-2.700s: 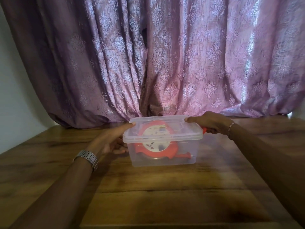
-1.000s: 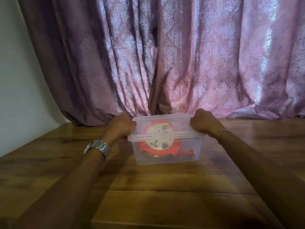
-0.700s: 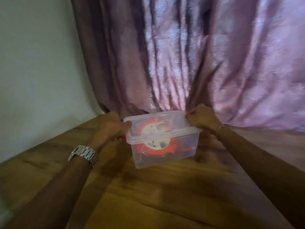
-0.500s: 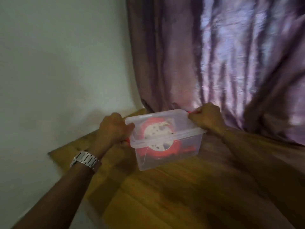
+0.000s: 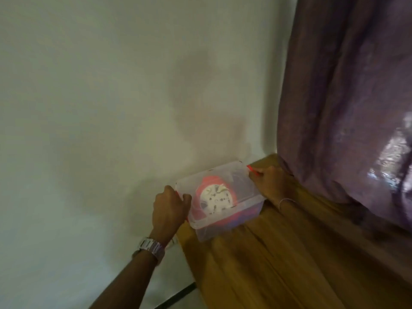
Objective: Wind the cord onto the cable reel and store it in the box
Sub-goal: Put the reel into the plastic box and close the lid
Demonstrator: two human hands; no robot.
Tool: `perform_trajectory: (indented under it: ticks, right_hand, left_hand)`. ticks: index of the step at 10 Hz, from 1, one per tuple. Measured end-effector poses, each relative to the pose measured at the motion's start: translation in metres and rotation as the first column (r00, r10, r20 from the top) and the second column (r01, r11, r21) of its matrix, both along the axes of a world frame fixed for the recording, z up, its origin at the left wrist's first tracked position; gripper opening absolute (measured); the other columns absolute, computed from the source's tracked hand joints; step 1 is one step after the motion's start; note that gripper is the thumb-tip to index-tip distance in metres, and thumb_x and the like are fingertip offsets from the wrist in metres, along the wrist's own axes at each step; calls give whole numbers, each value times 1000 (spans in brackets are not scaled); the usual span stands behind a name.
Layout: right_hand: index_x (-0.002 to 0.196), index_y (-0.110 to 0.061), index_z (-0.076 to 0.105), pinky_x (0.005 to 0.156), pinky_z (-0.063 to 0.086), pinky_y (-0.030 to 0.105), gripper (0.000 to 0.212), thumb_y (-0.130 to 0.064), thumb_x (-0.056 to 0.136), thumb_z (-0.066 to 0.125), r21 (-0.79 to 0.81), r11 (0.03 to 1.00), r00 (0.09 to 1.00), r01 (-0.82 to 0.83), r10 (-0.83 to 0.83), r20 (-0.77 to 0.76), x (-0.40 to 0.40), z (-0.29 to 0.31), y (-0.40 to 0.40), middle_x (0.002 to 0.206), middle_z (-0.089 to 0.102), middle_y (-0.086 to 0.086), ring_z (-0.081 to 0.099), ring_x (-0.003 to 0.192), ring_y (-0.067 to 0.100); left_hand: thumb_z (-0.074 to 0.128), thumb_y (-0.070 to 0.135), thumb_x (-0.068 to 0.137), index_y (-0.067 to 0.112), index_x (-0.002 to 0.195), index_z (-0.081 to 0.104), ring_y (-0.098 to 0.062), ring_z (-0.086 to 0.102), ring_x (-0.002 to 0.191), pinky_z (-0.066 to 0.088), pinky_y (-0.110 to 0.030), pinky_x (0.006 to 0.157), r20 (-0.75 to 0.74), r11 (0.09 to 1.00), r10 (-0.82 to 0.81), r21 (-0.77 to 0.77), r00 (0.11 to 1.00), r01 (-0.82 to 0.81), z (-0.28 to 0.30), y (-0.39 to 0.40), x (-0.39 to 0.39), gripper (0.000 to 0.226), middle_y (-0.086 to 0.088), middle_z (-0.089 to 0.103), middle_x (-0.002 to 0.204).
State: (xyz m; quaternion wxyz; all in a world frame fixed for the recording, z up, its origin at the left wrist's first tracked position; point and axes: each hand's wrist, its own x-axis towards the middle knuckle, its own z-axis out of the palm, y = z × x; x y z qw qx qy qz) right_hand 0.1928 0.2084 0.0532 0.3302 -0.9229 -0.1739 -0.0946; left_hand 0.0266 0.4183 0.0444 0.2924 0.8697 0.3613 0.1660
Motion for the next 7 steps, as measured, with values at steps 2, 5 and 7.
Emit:
perform_trajectory:
  ticks: [2,5,7]
  right_hand:
    - [74,-16,74,50,37,18,25,-35,87,66,138,986,991,-89,101,-86,12,-6,39,58,64,-1,58,55,11]
    - [75,-22,68,48,34,12,28,-41,93,55,38,985,982,-166,169,-87,19,-3,45,60,61,-6,56,54,8]
    - [132,-18,55,91,52,38,49,-45,92,51,-76,981,984,-176,172,-57,22,9,25,117,68,5,63,103,24]
  left_hand:
    - [67,30,96,-1,97,57,-30,57,69,40,-32,61,-33,991,129,-20,991,-129,2,20,-8,33,-16,68,85]
    - [64,40,93,11,104,44,-32,64,82,46,-34,64,-142,972,165,190,976,-137,12,16,-8,37,-10,65,95]
    - [76,28,86,1,104,56,-39,60,90,40,-38,65,-25,910,-93,404,995,95,41,1,21,38,-18,61,99]
